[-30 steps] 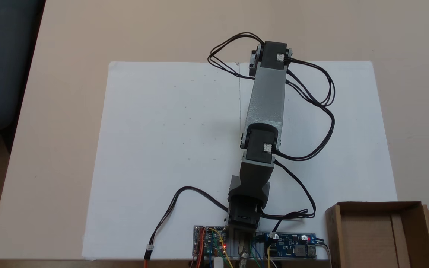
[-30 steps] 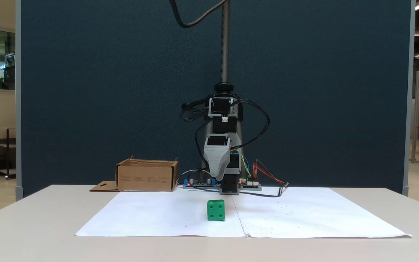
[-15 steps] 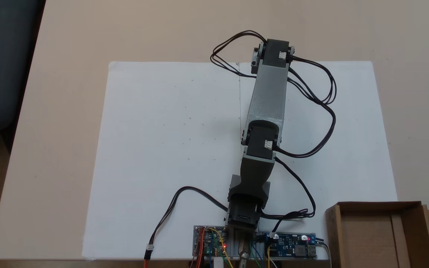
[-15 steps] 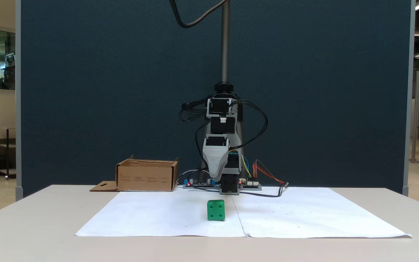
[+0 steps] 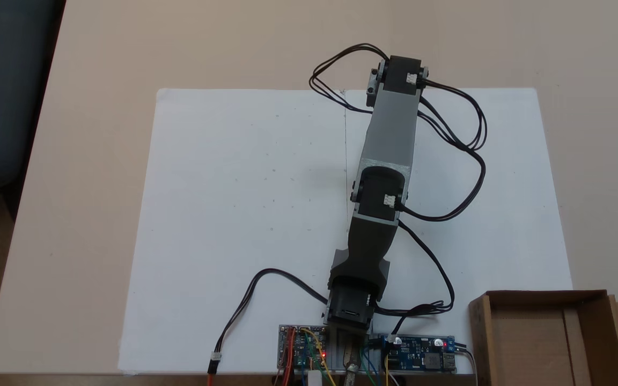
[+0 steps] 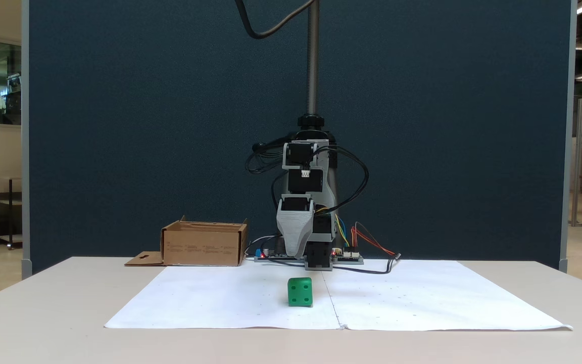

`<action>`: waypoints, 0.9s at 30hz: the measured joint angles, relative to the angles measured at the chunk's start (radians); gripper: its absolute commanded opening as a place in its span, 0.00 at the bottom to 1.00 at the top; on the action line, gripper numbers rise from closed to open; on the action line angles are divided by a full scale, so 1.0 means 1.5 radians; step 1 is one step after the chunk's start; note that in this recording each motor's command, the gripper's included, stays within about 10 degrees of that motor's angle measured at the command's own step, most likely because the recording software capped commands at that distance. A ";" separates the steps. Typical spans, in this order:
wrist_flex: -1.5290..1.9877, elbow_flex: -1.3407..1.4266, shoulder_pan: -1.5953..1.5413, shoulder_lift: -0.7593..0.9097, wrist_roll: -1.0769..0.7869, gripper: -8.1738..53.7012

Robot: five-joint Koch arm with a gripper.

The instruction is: Grasp a green dice and put it in the bin.

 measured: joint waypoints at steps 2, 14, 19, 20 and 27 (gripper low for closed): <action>0.000 0.000 0.000 -0.008 -0.001 0.91; -0.003 0.016 -0.004 -0.010 -0.001 0.91; -0.005 0.018 -0.008 -0.011 0.000 0.91; -0.005 0.018 -0.013 -0.011 -0.001 0.91; -0.044 0.042 -0.019 -0.011 -0.001 0.91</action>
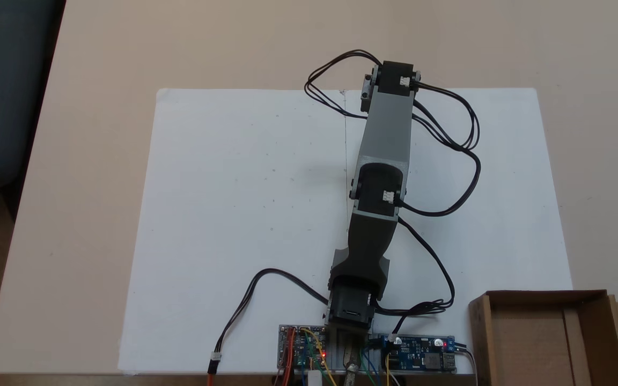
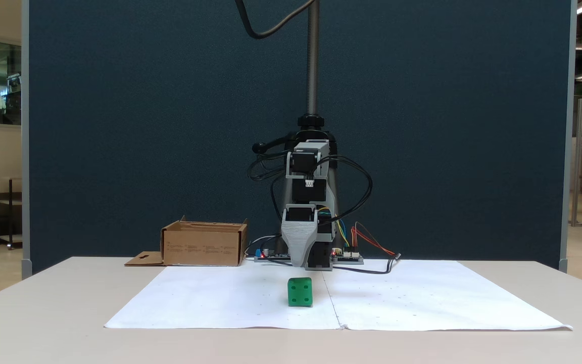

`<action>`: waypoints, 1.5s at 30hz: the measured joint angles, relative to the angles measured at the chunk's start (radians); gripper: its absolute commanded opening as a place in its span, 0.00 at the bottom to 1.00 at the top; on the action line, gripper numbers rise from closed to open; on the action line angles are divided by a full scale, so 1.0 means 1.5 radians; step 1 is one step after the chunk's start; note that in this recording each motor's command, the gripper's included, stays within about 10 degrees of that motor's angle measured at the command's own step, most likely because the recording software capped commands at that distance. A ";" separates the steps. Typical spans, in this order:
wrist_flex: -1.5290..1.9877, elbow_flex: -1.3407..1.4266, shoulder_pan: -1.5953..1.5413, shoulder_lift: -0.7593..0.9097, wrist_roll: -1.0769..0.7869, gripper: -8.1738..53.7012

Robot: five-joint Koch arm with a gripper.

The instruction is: Grasp a green dice and put it in the bin.

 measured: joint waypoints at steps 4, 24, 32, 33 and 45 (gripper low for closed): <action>-0.013 0.000 -0.001 0.000 0.001 0.91; -0.020 0.002 -0.001 -0.071 0.000 0.91; -0.045 0.002 -0.008 -0.093 -0.009 0.91; -0.047 0.002 -0.010 -0.093 -0.015 0.91; -0.056 0.002 -0.015 -0.116 -0.024 0.91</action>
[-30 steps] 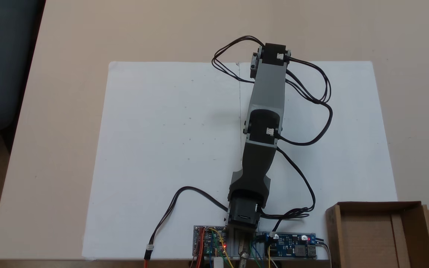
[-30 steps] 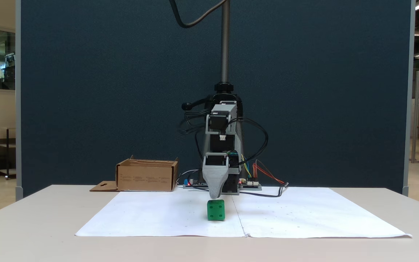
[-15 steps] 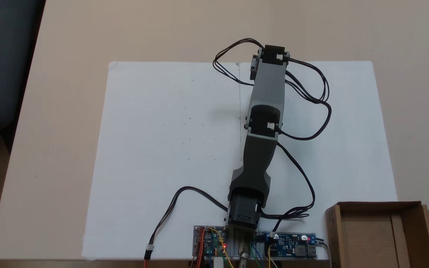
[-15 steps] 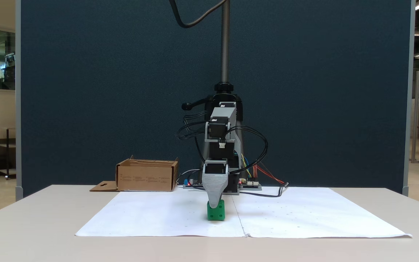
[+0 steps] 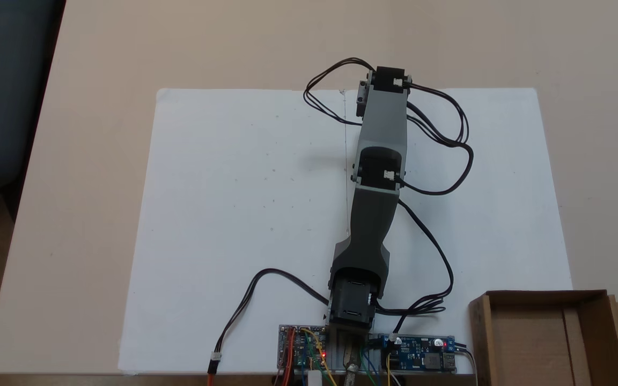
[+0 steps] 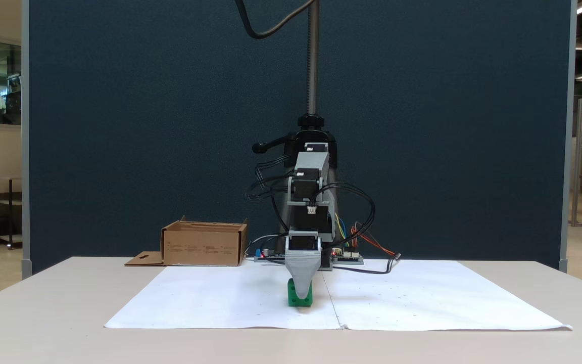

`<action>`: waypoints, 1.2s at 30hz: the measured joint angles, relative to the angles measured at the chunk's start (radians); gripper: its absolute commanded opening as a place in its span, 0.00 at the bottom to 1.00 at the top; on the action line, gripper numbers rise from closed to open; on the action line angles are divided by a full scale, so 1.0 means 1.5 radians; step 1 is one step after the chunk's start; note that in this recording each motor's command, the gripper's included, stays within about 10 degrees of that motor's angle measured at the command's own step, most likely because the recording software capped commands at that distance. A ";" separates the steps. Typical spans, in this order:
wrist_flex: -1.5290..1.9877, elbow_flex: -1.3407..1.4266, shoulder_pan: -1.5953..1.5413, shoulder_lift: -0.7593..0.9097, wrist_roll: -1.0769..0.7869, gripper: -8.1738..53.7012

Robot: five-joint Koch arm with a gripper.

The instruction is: Grasp a green dice and put it in the bin.

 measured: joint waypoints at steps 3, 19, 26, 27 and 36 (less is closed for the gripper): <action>0.000 0.000 0.000 -0.002 0.000 0.91; -0.037 0.006 0.008 -0.026 -0.019 0.89; -0.064 0.006 0.017 -0.028 -0.025 0.89; -0.066 0.010 0.017 -0.028 -0.025 0.89; -0.073 0.015 0.032 -0.027 -0.039 0.87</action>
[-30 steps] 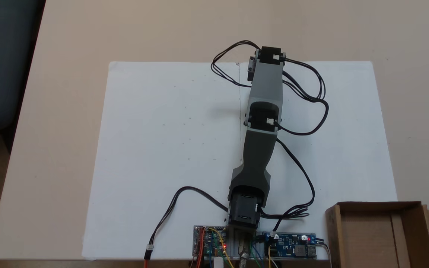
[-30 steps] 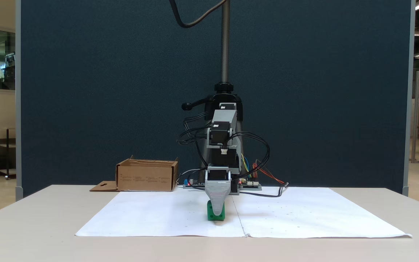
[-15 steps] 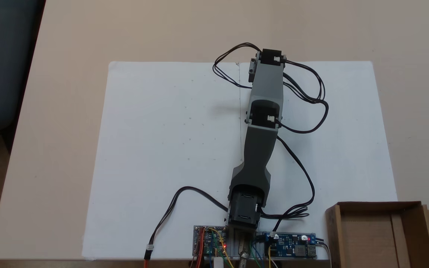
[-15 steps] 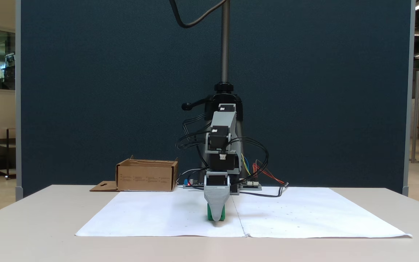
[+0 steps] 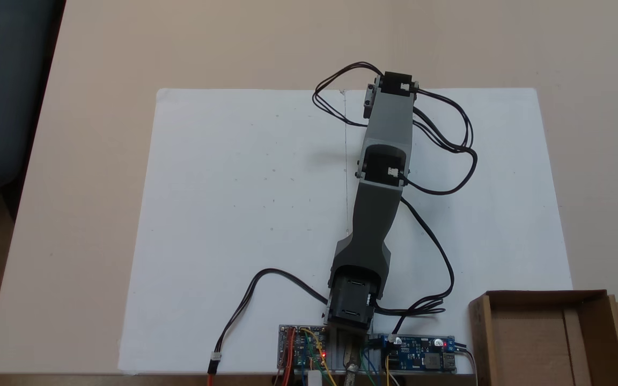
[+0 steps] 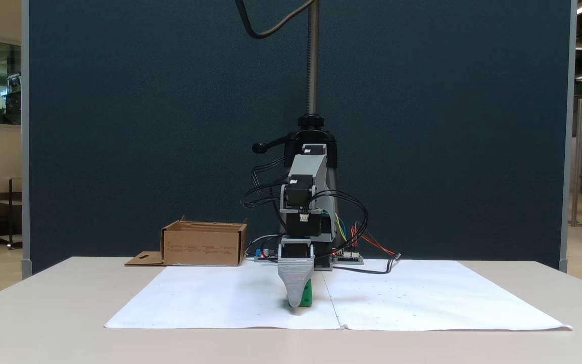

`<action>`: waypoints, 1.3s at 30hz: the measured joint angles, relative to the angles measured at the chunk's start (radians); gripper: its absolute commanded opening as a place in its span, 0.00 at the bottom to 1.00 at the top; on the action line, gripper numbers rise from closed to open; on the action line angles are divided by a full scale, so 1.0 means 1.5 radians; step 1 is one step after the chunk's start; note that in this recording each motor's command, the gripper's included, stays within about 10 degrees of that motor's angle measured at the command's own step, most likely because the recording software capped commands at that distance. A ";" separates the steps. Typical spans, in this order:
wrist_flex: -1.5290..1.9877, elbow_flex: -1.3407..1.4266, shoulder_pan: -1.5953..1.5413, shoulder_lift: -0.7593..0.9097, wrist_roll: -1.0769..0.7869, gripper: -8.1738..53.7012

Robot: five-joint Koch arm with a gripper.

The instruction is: Grasp a green dice and put it in the bin.

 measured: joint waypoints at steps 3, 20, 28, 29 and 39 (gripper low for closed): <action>-0.002 0.005 0.002 0.001 0.000 0.86; -0.022 0.029 0.003 0.005 0.000 0.81; -0.026 0.030 0.002 0.005 0.000 0.63; -0.026 0.030 0.002 0.005 0.000 0.60; -0.030 0.030 0.003 0.005 0.000 0.33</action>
